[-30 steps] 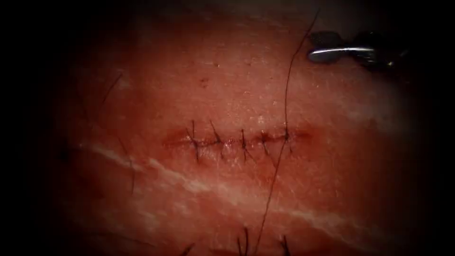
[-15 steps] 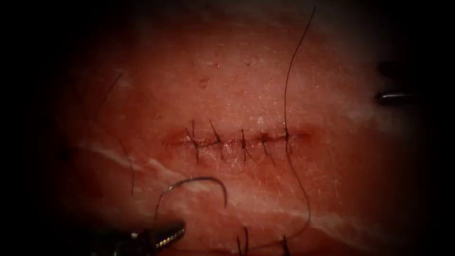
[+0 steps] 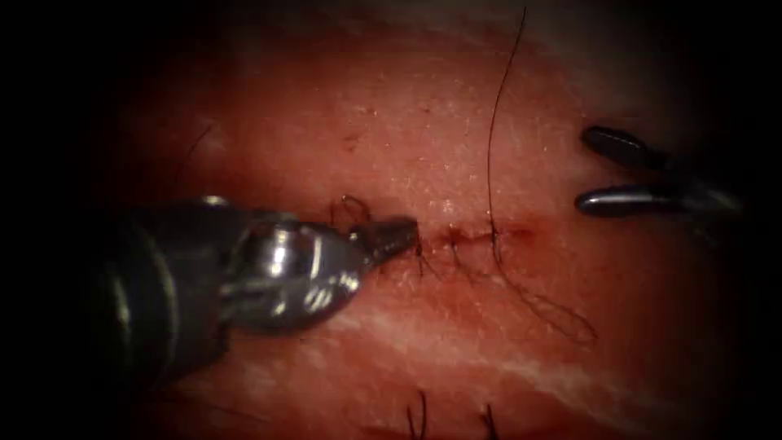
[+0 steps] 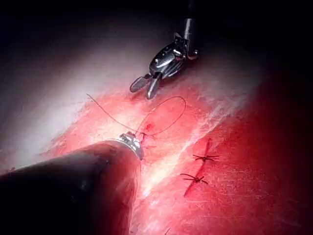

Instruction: Wound Closure

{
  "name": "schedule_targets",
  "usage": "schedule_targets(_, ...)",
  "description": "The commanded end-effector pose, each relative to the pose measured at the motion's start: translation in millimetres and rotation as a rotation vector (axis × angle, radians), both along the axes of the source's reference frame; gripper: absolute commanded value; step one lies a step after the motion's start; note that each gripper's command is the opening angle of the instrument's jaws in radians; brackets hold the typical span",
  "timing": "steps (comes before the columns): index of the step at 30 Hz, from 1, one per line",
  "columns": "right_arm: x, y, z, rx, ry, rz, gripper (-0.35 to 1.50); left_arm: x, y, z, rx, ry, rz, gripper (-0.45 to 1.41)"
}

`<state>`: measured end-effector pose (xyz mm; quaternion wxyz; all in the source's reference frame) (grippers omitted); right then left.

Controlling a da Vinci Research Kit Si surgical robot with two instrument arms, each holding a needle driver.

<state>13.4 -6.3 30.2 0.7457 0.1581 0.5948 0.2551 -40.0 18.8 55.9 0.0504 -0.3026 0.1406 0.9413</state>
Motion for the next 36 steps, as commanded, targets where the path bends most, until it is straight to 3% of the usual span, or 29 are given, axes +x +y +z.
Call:
schedule_targets(1,1.5,-2.2,1.1,0.001,0.003,-0.018,-0.01,-0.8,0.1,0.9,0.002,-0.002,-0.003,-0.35)
schedule_targets(6,3.9,-4.6,2.7,-0.01,-0.021,-0.083,-0.05,-2.1,3.3,2.2,0.006,-0.002,-0.028,-0.33)
schedule_targets(8,3.9,-5.0,2.4,-0.007,-0.015,-0.087,-0.05,-2.7,4.8,3.8,0.005,0.001,-0.04,-0.43)
schedule_targets(12,4.1,-5.1,1.8,-0.011,0.016,-0.098,-0.1,-3.4,5.8,6.3,-0.001,0.009,-0.048,-0.45)
schedule_targets(17,4.6,-4.5,1.6,-0.025,0.078,-0.045,-0.17,-3.7,5.7,9.1,-0.015,0.016,-0.05,-0.45)
schedule_targets(19,5.1,-3.9,1.7,-0.044,0.139,-0.001,0.0,-3.8,5.4,10.6,-0.023,0.022,-0.048,-0.45)
schedule_targets(22,5.3,-3.3,2.2,0.007,0.212,0.039,-0.17,-3.8,5.0,11.8,-0.023,0.031,-0.041,-0.45)
schedule_targets(30,5.3,-0.8,2.6,0.081,0.256,0.135,-0.2,-4.2,4.2,14.0,-0.024,0.041,-0.029,-0.45)
schedule_targets(36,6.0,-0.5,3.1,0.106,0.266,0.193,-0.15,-5.1,3.5,14.5,-0.02,0.044,-0.023,-0.45)
